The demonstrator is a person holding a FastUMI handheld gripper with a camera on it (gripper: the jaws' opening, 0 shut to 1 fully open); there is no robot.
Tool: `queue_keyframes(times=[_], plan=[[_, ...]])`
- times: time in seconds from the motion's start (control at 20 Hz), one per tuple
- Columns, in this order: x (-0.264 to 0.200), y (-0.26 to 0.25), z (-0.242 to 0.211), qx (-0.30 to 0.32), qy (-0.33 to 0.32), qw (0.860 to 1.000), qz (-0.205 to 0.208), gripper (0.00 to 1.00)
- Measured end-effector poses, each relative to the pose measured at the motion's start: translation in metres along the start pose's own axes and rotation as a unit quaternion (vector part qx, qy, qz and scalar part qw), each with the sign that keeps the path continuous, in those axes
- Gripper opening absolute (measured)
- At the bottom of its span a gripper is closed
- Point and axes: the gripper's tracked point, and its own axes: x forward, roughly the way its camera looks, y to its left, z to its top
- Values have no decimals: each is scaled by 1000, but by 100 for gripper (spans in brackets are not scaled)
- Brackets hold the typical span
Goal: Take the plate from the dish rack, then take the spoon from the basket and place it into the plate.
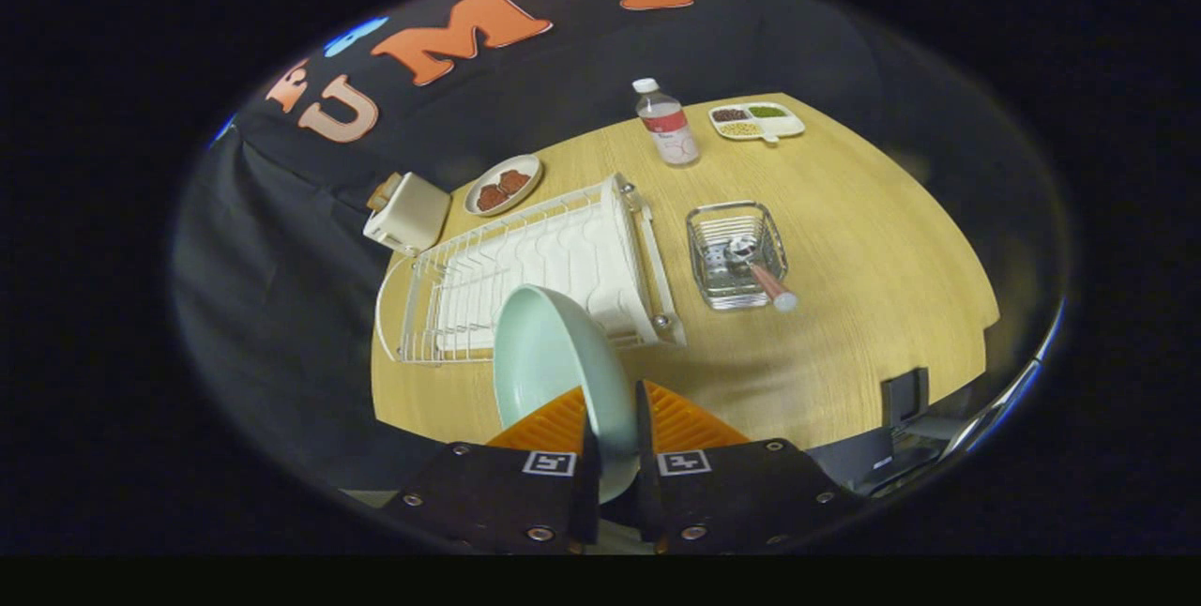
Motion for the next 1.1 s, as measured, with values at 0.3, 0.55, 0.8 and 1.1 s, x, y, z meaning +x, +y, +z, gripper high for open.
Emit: queue_keyframes(times=[0.3,0.55,0.8,1.1], plan=[[31,-14,-44,23,42,998,32,17],[59,-27,-65,22,71,997,25,17],[78,-33,-70,65,77,994,32,17],[84,-42,-44,78,19,997,21,28]])
